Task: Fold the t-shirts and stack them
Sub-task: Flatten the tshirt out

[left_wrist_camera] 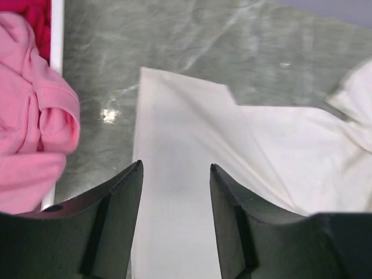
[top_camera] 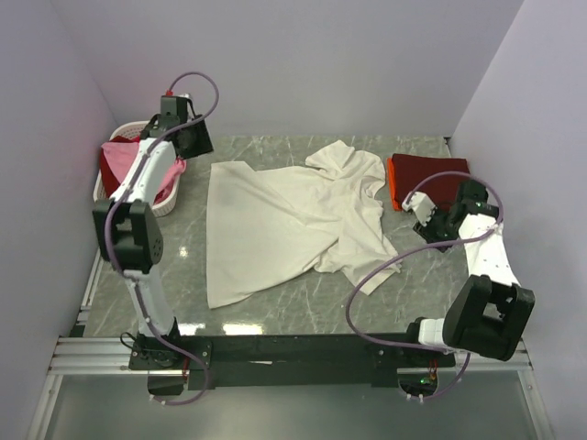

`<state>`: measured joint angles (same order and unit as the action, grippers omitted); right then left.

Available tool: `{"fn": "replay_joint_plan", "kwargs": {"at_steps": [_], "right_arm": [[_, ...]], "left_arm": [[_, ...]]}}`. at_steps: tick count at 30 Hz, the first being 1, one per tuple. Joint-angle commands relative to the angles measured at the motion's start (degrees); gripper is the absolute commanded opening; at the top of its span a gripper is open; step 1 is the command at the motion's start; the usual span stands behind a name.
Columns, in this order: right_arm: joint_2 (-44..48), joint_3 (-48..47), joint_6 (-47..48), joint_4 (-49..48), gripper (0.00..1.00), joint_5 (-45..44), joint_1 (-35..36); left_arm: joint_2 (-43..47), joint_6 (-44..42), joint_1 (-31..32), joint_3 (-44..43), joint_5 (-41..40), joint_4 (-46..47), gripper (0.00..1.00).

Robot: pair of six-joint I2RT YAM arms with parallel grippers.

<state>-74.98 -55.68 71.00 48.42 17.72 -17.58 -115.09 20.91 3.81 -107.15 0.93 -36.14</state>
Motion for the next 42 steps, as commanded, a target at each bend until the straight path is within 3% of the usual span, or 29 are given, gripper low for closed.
{"fn": "replay_joint_plan", "kwargs": {"at_steps": [1,2,4,8,11,16,18,24,27,28,33,36,37,40,42], "right_arm": [[0.4,-2.3,7.8,13.8,0.5,11.0,-0.1],[1.1,-1.5,12.0,15.5,0.61,14.9,0.4],[2.3,2.0,14.9,17.0,0.68,16.8,3.0],[4.6,8.3,13.1,11.7,0.68,16.2,9.8],[6.5,12.3,9.3,4.1,0.68,13.8,13.4],[5.6,12.6,7.7,0.6,0.66,15.2,13.5],[3.4,12.2,5.4,-1.7,0.65,15.2,14.3],[-0.1,13.0,-6.7,-12.3,0.52,10.4,18.8],[-1.1,10.0,-9.7,-11.0,0.2,9.8,20.2],[-1.9,8.7,-12.1,-10.3,0.01,10.1,20.9],[-7.4,-3.3,-20.5,-6.8,0.0,12.9,26.1],[-13.3,-9.5,-35.4,-16.2,0.0,7.6,29.7],[-17.4,-11.6,-41.8,-17.3,0.12,3.0,30.1],[-24.6,-21.3,-45.5,-14.9,0.45,-2.8,30.3],[-25.0,-23.8,-42.7,-12.7,0.52,-3.6,29.7]], "left_arm": [[13.2,-4.4,1.6,8.2,7.7,4.6,0.55],[17.9,-6.2,3.7,11.3,11.0,4.8,0.56],[24.6,-8.7,7.7,21.4,12.3,6.1,0.57],[34.2,-20.3,25.0,37.9,7.5,10.8,0.59],[39.4,-27.6,31.8,48.5,4.0,14.6,0.59],[44.9,-32.0,34.1,59.0,10.7,17.2,0.58],[45.5,-33.5,36.3,61.3,8.9,17.9,0.58],[49.5,-32.2,39.6,63.5,-4.7,18.1,0.57],[54.9,-31.0,39.7,64.8,-10.0,19.3,0.57],[57.7,-30.3,39.6,65.1,-10.9,19.4,0.57],[65.6,-29.5,39.7,68.6,-13.9,21.4,0.58],[69.7,-29.7,39.7,70.5,-11.6,23.2,0.6],[71.0,-29.7,39.7,70.9,-11.1,23.4,0.62],[72.6,-29.3,39.7,71.6,-11.8,23.4,0.68],[73.6,-29.3,39.9,72.0,-12.3,23.9,0.72]]}}
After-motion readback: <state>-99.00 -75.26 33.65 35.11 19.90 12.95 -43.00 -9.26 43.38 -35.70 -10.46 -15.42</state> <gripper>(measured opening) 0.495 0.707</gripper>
